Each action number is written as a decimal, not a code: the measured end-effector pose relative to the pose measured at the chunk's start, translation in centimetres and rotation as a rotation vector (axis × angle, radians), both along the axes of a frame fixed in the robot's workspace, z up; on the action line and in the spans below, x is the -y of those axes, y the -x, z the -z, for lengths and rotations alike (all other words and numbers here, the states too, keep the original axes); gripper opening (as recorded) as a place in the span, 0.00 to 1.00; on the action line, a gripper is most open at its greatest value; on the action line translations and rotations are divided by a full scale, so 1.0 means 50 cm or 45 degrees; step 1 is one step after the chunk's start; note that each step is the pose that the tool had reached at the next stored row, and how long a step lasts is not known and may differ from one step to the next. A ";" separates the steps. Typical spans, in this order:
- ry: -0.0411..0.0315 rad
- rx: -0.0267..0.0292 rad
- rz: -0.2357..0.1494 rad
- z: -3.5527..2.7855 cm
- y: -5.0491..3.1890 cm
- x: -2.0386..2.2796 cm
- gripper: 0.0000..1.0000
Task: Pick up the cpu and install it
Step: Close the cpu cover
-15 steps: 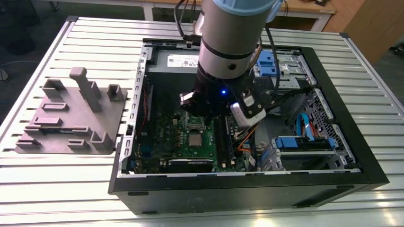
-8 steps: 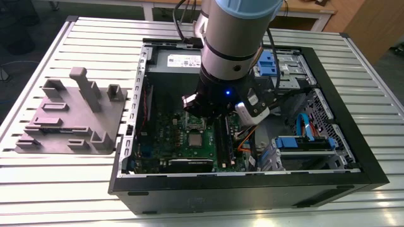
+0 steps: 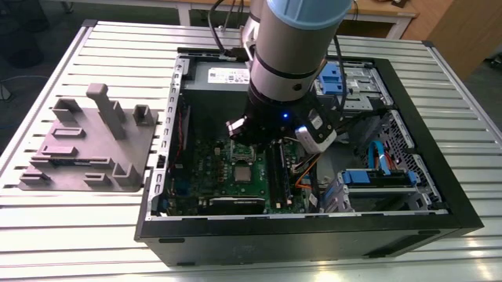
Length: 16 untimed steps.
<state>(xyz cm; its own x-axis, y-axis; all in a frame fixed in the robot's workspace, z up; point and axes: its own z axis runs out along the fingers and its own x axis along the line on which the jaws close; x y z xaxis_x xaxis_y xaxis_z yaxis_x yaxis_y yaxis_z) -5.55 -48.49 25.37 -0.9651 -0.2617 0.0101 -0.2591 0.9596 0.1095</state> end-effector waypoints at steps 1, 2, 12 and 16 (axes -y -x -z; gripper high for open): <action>-0.0227 0.0000 -0.002 0.000 0.000 0.0001 0.10; -0.0465 0.0001 -0.003 0.000 0.000 0.0000 0.10; -0.0789 -0.0043 -0.149 0.013 -0.003 -0.0017 0.10; -0.0813 -0.0061 -0.226 0.018 -0.003 -0.0016 0.10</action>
